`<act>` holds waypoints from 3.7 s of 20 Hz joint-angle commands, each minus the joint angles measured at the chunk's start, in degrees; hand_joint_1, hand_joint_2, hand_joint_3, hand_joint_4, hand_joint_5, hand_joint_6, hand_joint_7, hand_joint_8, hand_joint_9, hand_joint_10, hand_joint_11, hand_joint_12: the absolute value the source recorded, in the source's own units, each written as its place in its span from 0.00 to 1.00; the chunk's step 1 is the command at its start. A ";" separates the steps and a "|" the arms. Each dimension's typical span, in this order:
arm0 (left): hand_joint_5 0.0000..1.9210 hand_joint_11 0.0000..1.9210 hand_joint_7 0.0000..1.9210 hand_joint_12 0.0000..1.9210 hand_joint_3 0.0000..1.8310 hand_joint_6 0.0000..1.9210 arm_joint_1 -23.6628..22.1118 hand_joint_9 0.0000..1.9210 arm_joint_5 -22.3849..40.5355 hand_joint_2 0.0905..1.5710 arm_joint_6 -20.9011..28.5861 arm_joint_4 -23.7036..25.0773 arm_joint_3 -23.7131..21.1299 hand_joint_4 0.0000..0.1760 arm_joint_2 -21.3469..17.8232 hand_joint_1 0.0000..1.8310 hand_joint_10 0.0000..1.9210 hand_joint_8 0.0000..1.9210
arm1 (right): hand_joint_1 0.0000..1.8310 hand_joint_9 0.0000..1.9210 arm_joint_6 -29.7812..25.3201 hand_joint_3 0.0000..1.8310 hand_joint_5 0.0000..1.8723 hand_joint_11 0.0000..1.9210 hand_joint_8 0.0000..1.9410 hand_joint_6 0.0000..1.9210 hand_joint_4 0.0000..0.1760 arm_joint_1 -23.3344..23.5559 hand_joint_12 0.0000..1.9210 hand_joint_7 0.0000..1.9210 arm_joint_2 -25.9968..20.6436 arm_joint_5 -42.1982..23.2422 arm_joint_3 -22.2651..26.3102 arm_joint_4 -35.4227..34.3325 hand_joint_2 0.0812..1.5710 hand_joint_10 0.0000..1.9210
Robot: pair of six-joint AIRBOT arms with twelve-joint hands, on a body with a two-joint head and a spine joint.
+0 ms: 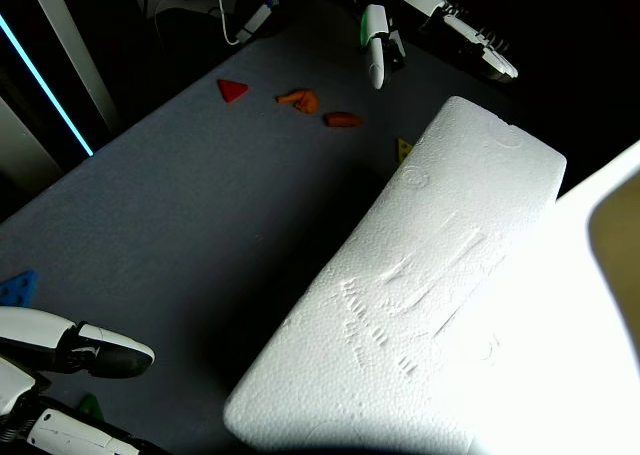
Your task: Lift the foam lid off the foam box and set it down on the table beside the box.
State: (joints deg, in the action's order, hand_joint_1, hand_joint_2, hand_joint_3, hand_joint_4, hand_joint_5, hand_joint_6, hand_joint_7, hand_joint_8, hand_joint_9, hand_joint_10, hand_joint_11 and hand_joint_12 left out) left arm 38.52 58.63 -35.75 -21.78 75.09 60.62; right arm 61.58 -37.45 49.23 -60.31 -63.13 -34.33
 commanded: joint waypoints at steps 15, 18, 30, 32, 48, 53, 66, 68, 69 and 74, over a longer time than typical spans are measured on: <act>0.00 0.00 0.00 0.54 0.00 0.00 -1.69 0.00 1.13 0.64 3.03 -4.21 6.34 0.00 4.26 0.25 0.00 0.00 | 0.30 0.00 -4.22 0.00 0.00 0.00 0.00 0.00 0.00 5.95 1.00 0.00 6.18 -0.88 -8.66 -3.45 0.74 0.00; 0.00 0.00 0.00 0.24 0.00 0.00 -1.96 0.00 0.57 0.65 3.70 -4.50 7.20 0.00 4.98 0.27 0.00 0.00 | 0.30 0.00 -5.24 0.00 0.00 0.00 0.00 0.00 0.00 5.95 1.00 0.00 6.88 -0.65 -9.38 -3.62 0.73 0.00; 0.00 0.00 0.00 0.25 0.00 0.00 -3.08 0.00 -2.70 0.65 7.87 -4.45 12.09 0.04 8.93 0.29 0.00 0.00 | 0.26 0.00 -9.22 0.00 0.00 0.00 0.00 0.00 0.00 5.95 0.00 0.00 8.95 0.38 -12.06 -4.07 0.74 0.00; 0.00 0.00 0.00 0.36 0.00 0.00 -3.35 0.00 -3.03 0.64 8.10 -4.25 12.45 0.08 9.22 0.27 0.00 0.00 | 0.27 0.00 -10.14 0.00 0.00 0.00 0.00 0.00 0.00 5.96 0.00 0.00 9.44 0.58 -12.58 -3.78 0.73 0.00; 0.00 0.00 0.00 0.25 0.00 0.00 -4.80 0.00 -4.49 0.66 9.69 -2.71 14.35 0.01 10.99 0.27 0.00 0.00 | 0.29 0.00 -11.75 0.00 0.00 0.00 0.00 0.00 0.00 7.69 0.00 0.00 11.12 1.32 -14.07 -1.58 0.73 0.00; 0.02 0.00 0.00 0.06 0.00 0.00 -4.76 0.00 -4.47 0.67 10.49 -2.24 14.61 0.00 11.62 0.27 0.00 0.00 | 0.27 0.00 -12.19 0.00 0.00 0.01 0.00 0.00 0.00 7.69 0.00 0.00 11.27 1.28 -14.16 -1.58 0.74 0.00; 0.09 0.00 0.06 0.44 0.00 0.00 -4.53 0.05 -2.06 0.73 11.71 -0.86 13.94 0.00 11.65 0.21 0.01 0.00 | 0.27 0.00 -13.37 0.00 0.03 0.00 0.00 0.04 0.00 7.69 0.26 0.03 11.35 -0.73 -13.24 0.01 0.78 0.09; 0.10 0.00 0.03 0.26 0.00 0.00 -4.58 0.01 -1.44 0.72 11.75 -0.53 13.63 0.00 11.44 0.23 0.00 0.00 | 0.28 0.00 -13.38 0.00 0.00 0.00 0.01 0.00 0.00 7.69 0.26 0.03 11.35 -1.10 -12.98 0.46 0.78 0.13; 0.10 0.00 0.03 0.26 0.00 0.00 -4.60 0.01 -1.08 0.72 11.81 -0.26 13.45 0.00 11.33 0.23 0.00 0.00 | 0.28 0.00 -13.41 0.00 0.00 0.00 0.01 0.00 0.00 7.69 0.26 0.03 11.34 -1.32 -12.81 0.77 0.78 0.13; 0.10 0.00 0.02 0.24 0.00 0.00 -4.82 0.01 0.95 0.71 11.87 0.96 12.11 0.00 10.33 0.23 0.00 0.00 | 0.32 0.02 -13.53 0.00 0.04 0.00 0.02 0.09 0.00 7.69 0.21 0.10 11.33 -2.75 -11.47 2.56 0.79 0.19</act>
State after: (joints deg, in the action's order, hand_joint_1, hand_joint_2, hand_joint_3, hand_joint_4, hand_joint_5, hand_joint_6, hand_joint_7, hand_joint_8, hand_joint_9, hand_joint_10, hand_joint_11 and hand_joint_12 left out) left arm 34.46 51.66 -24.43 -23.49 87.26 71.07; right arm 48.58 -30.39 61.14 -56.40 -74.65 -35.75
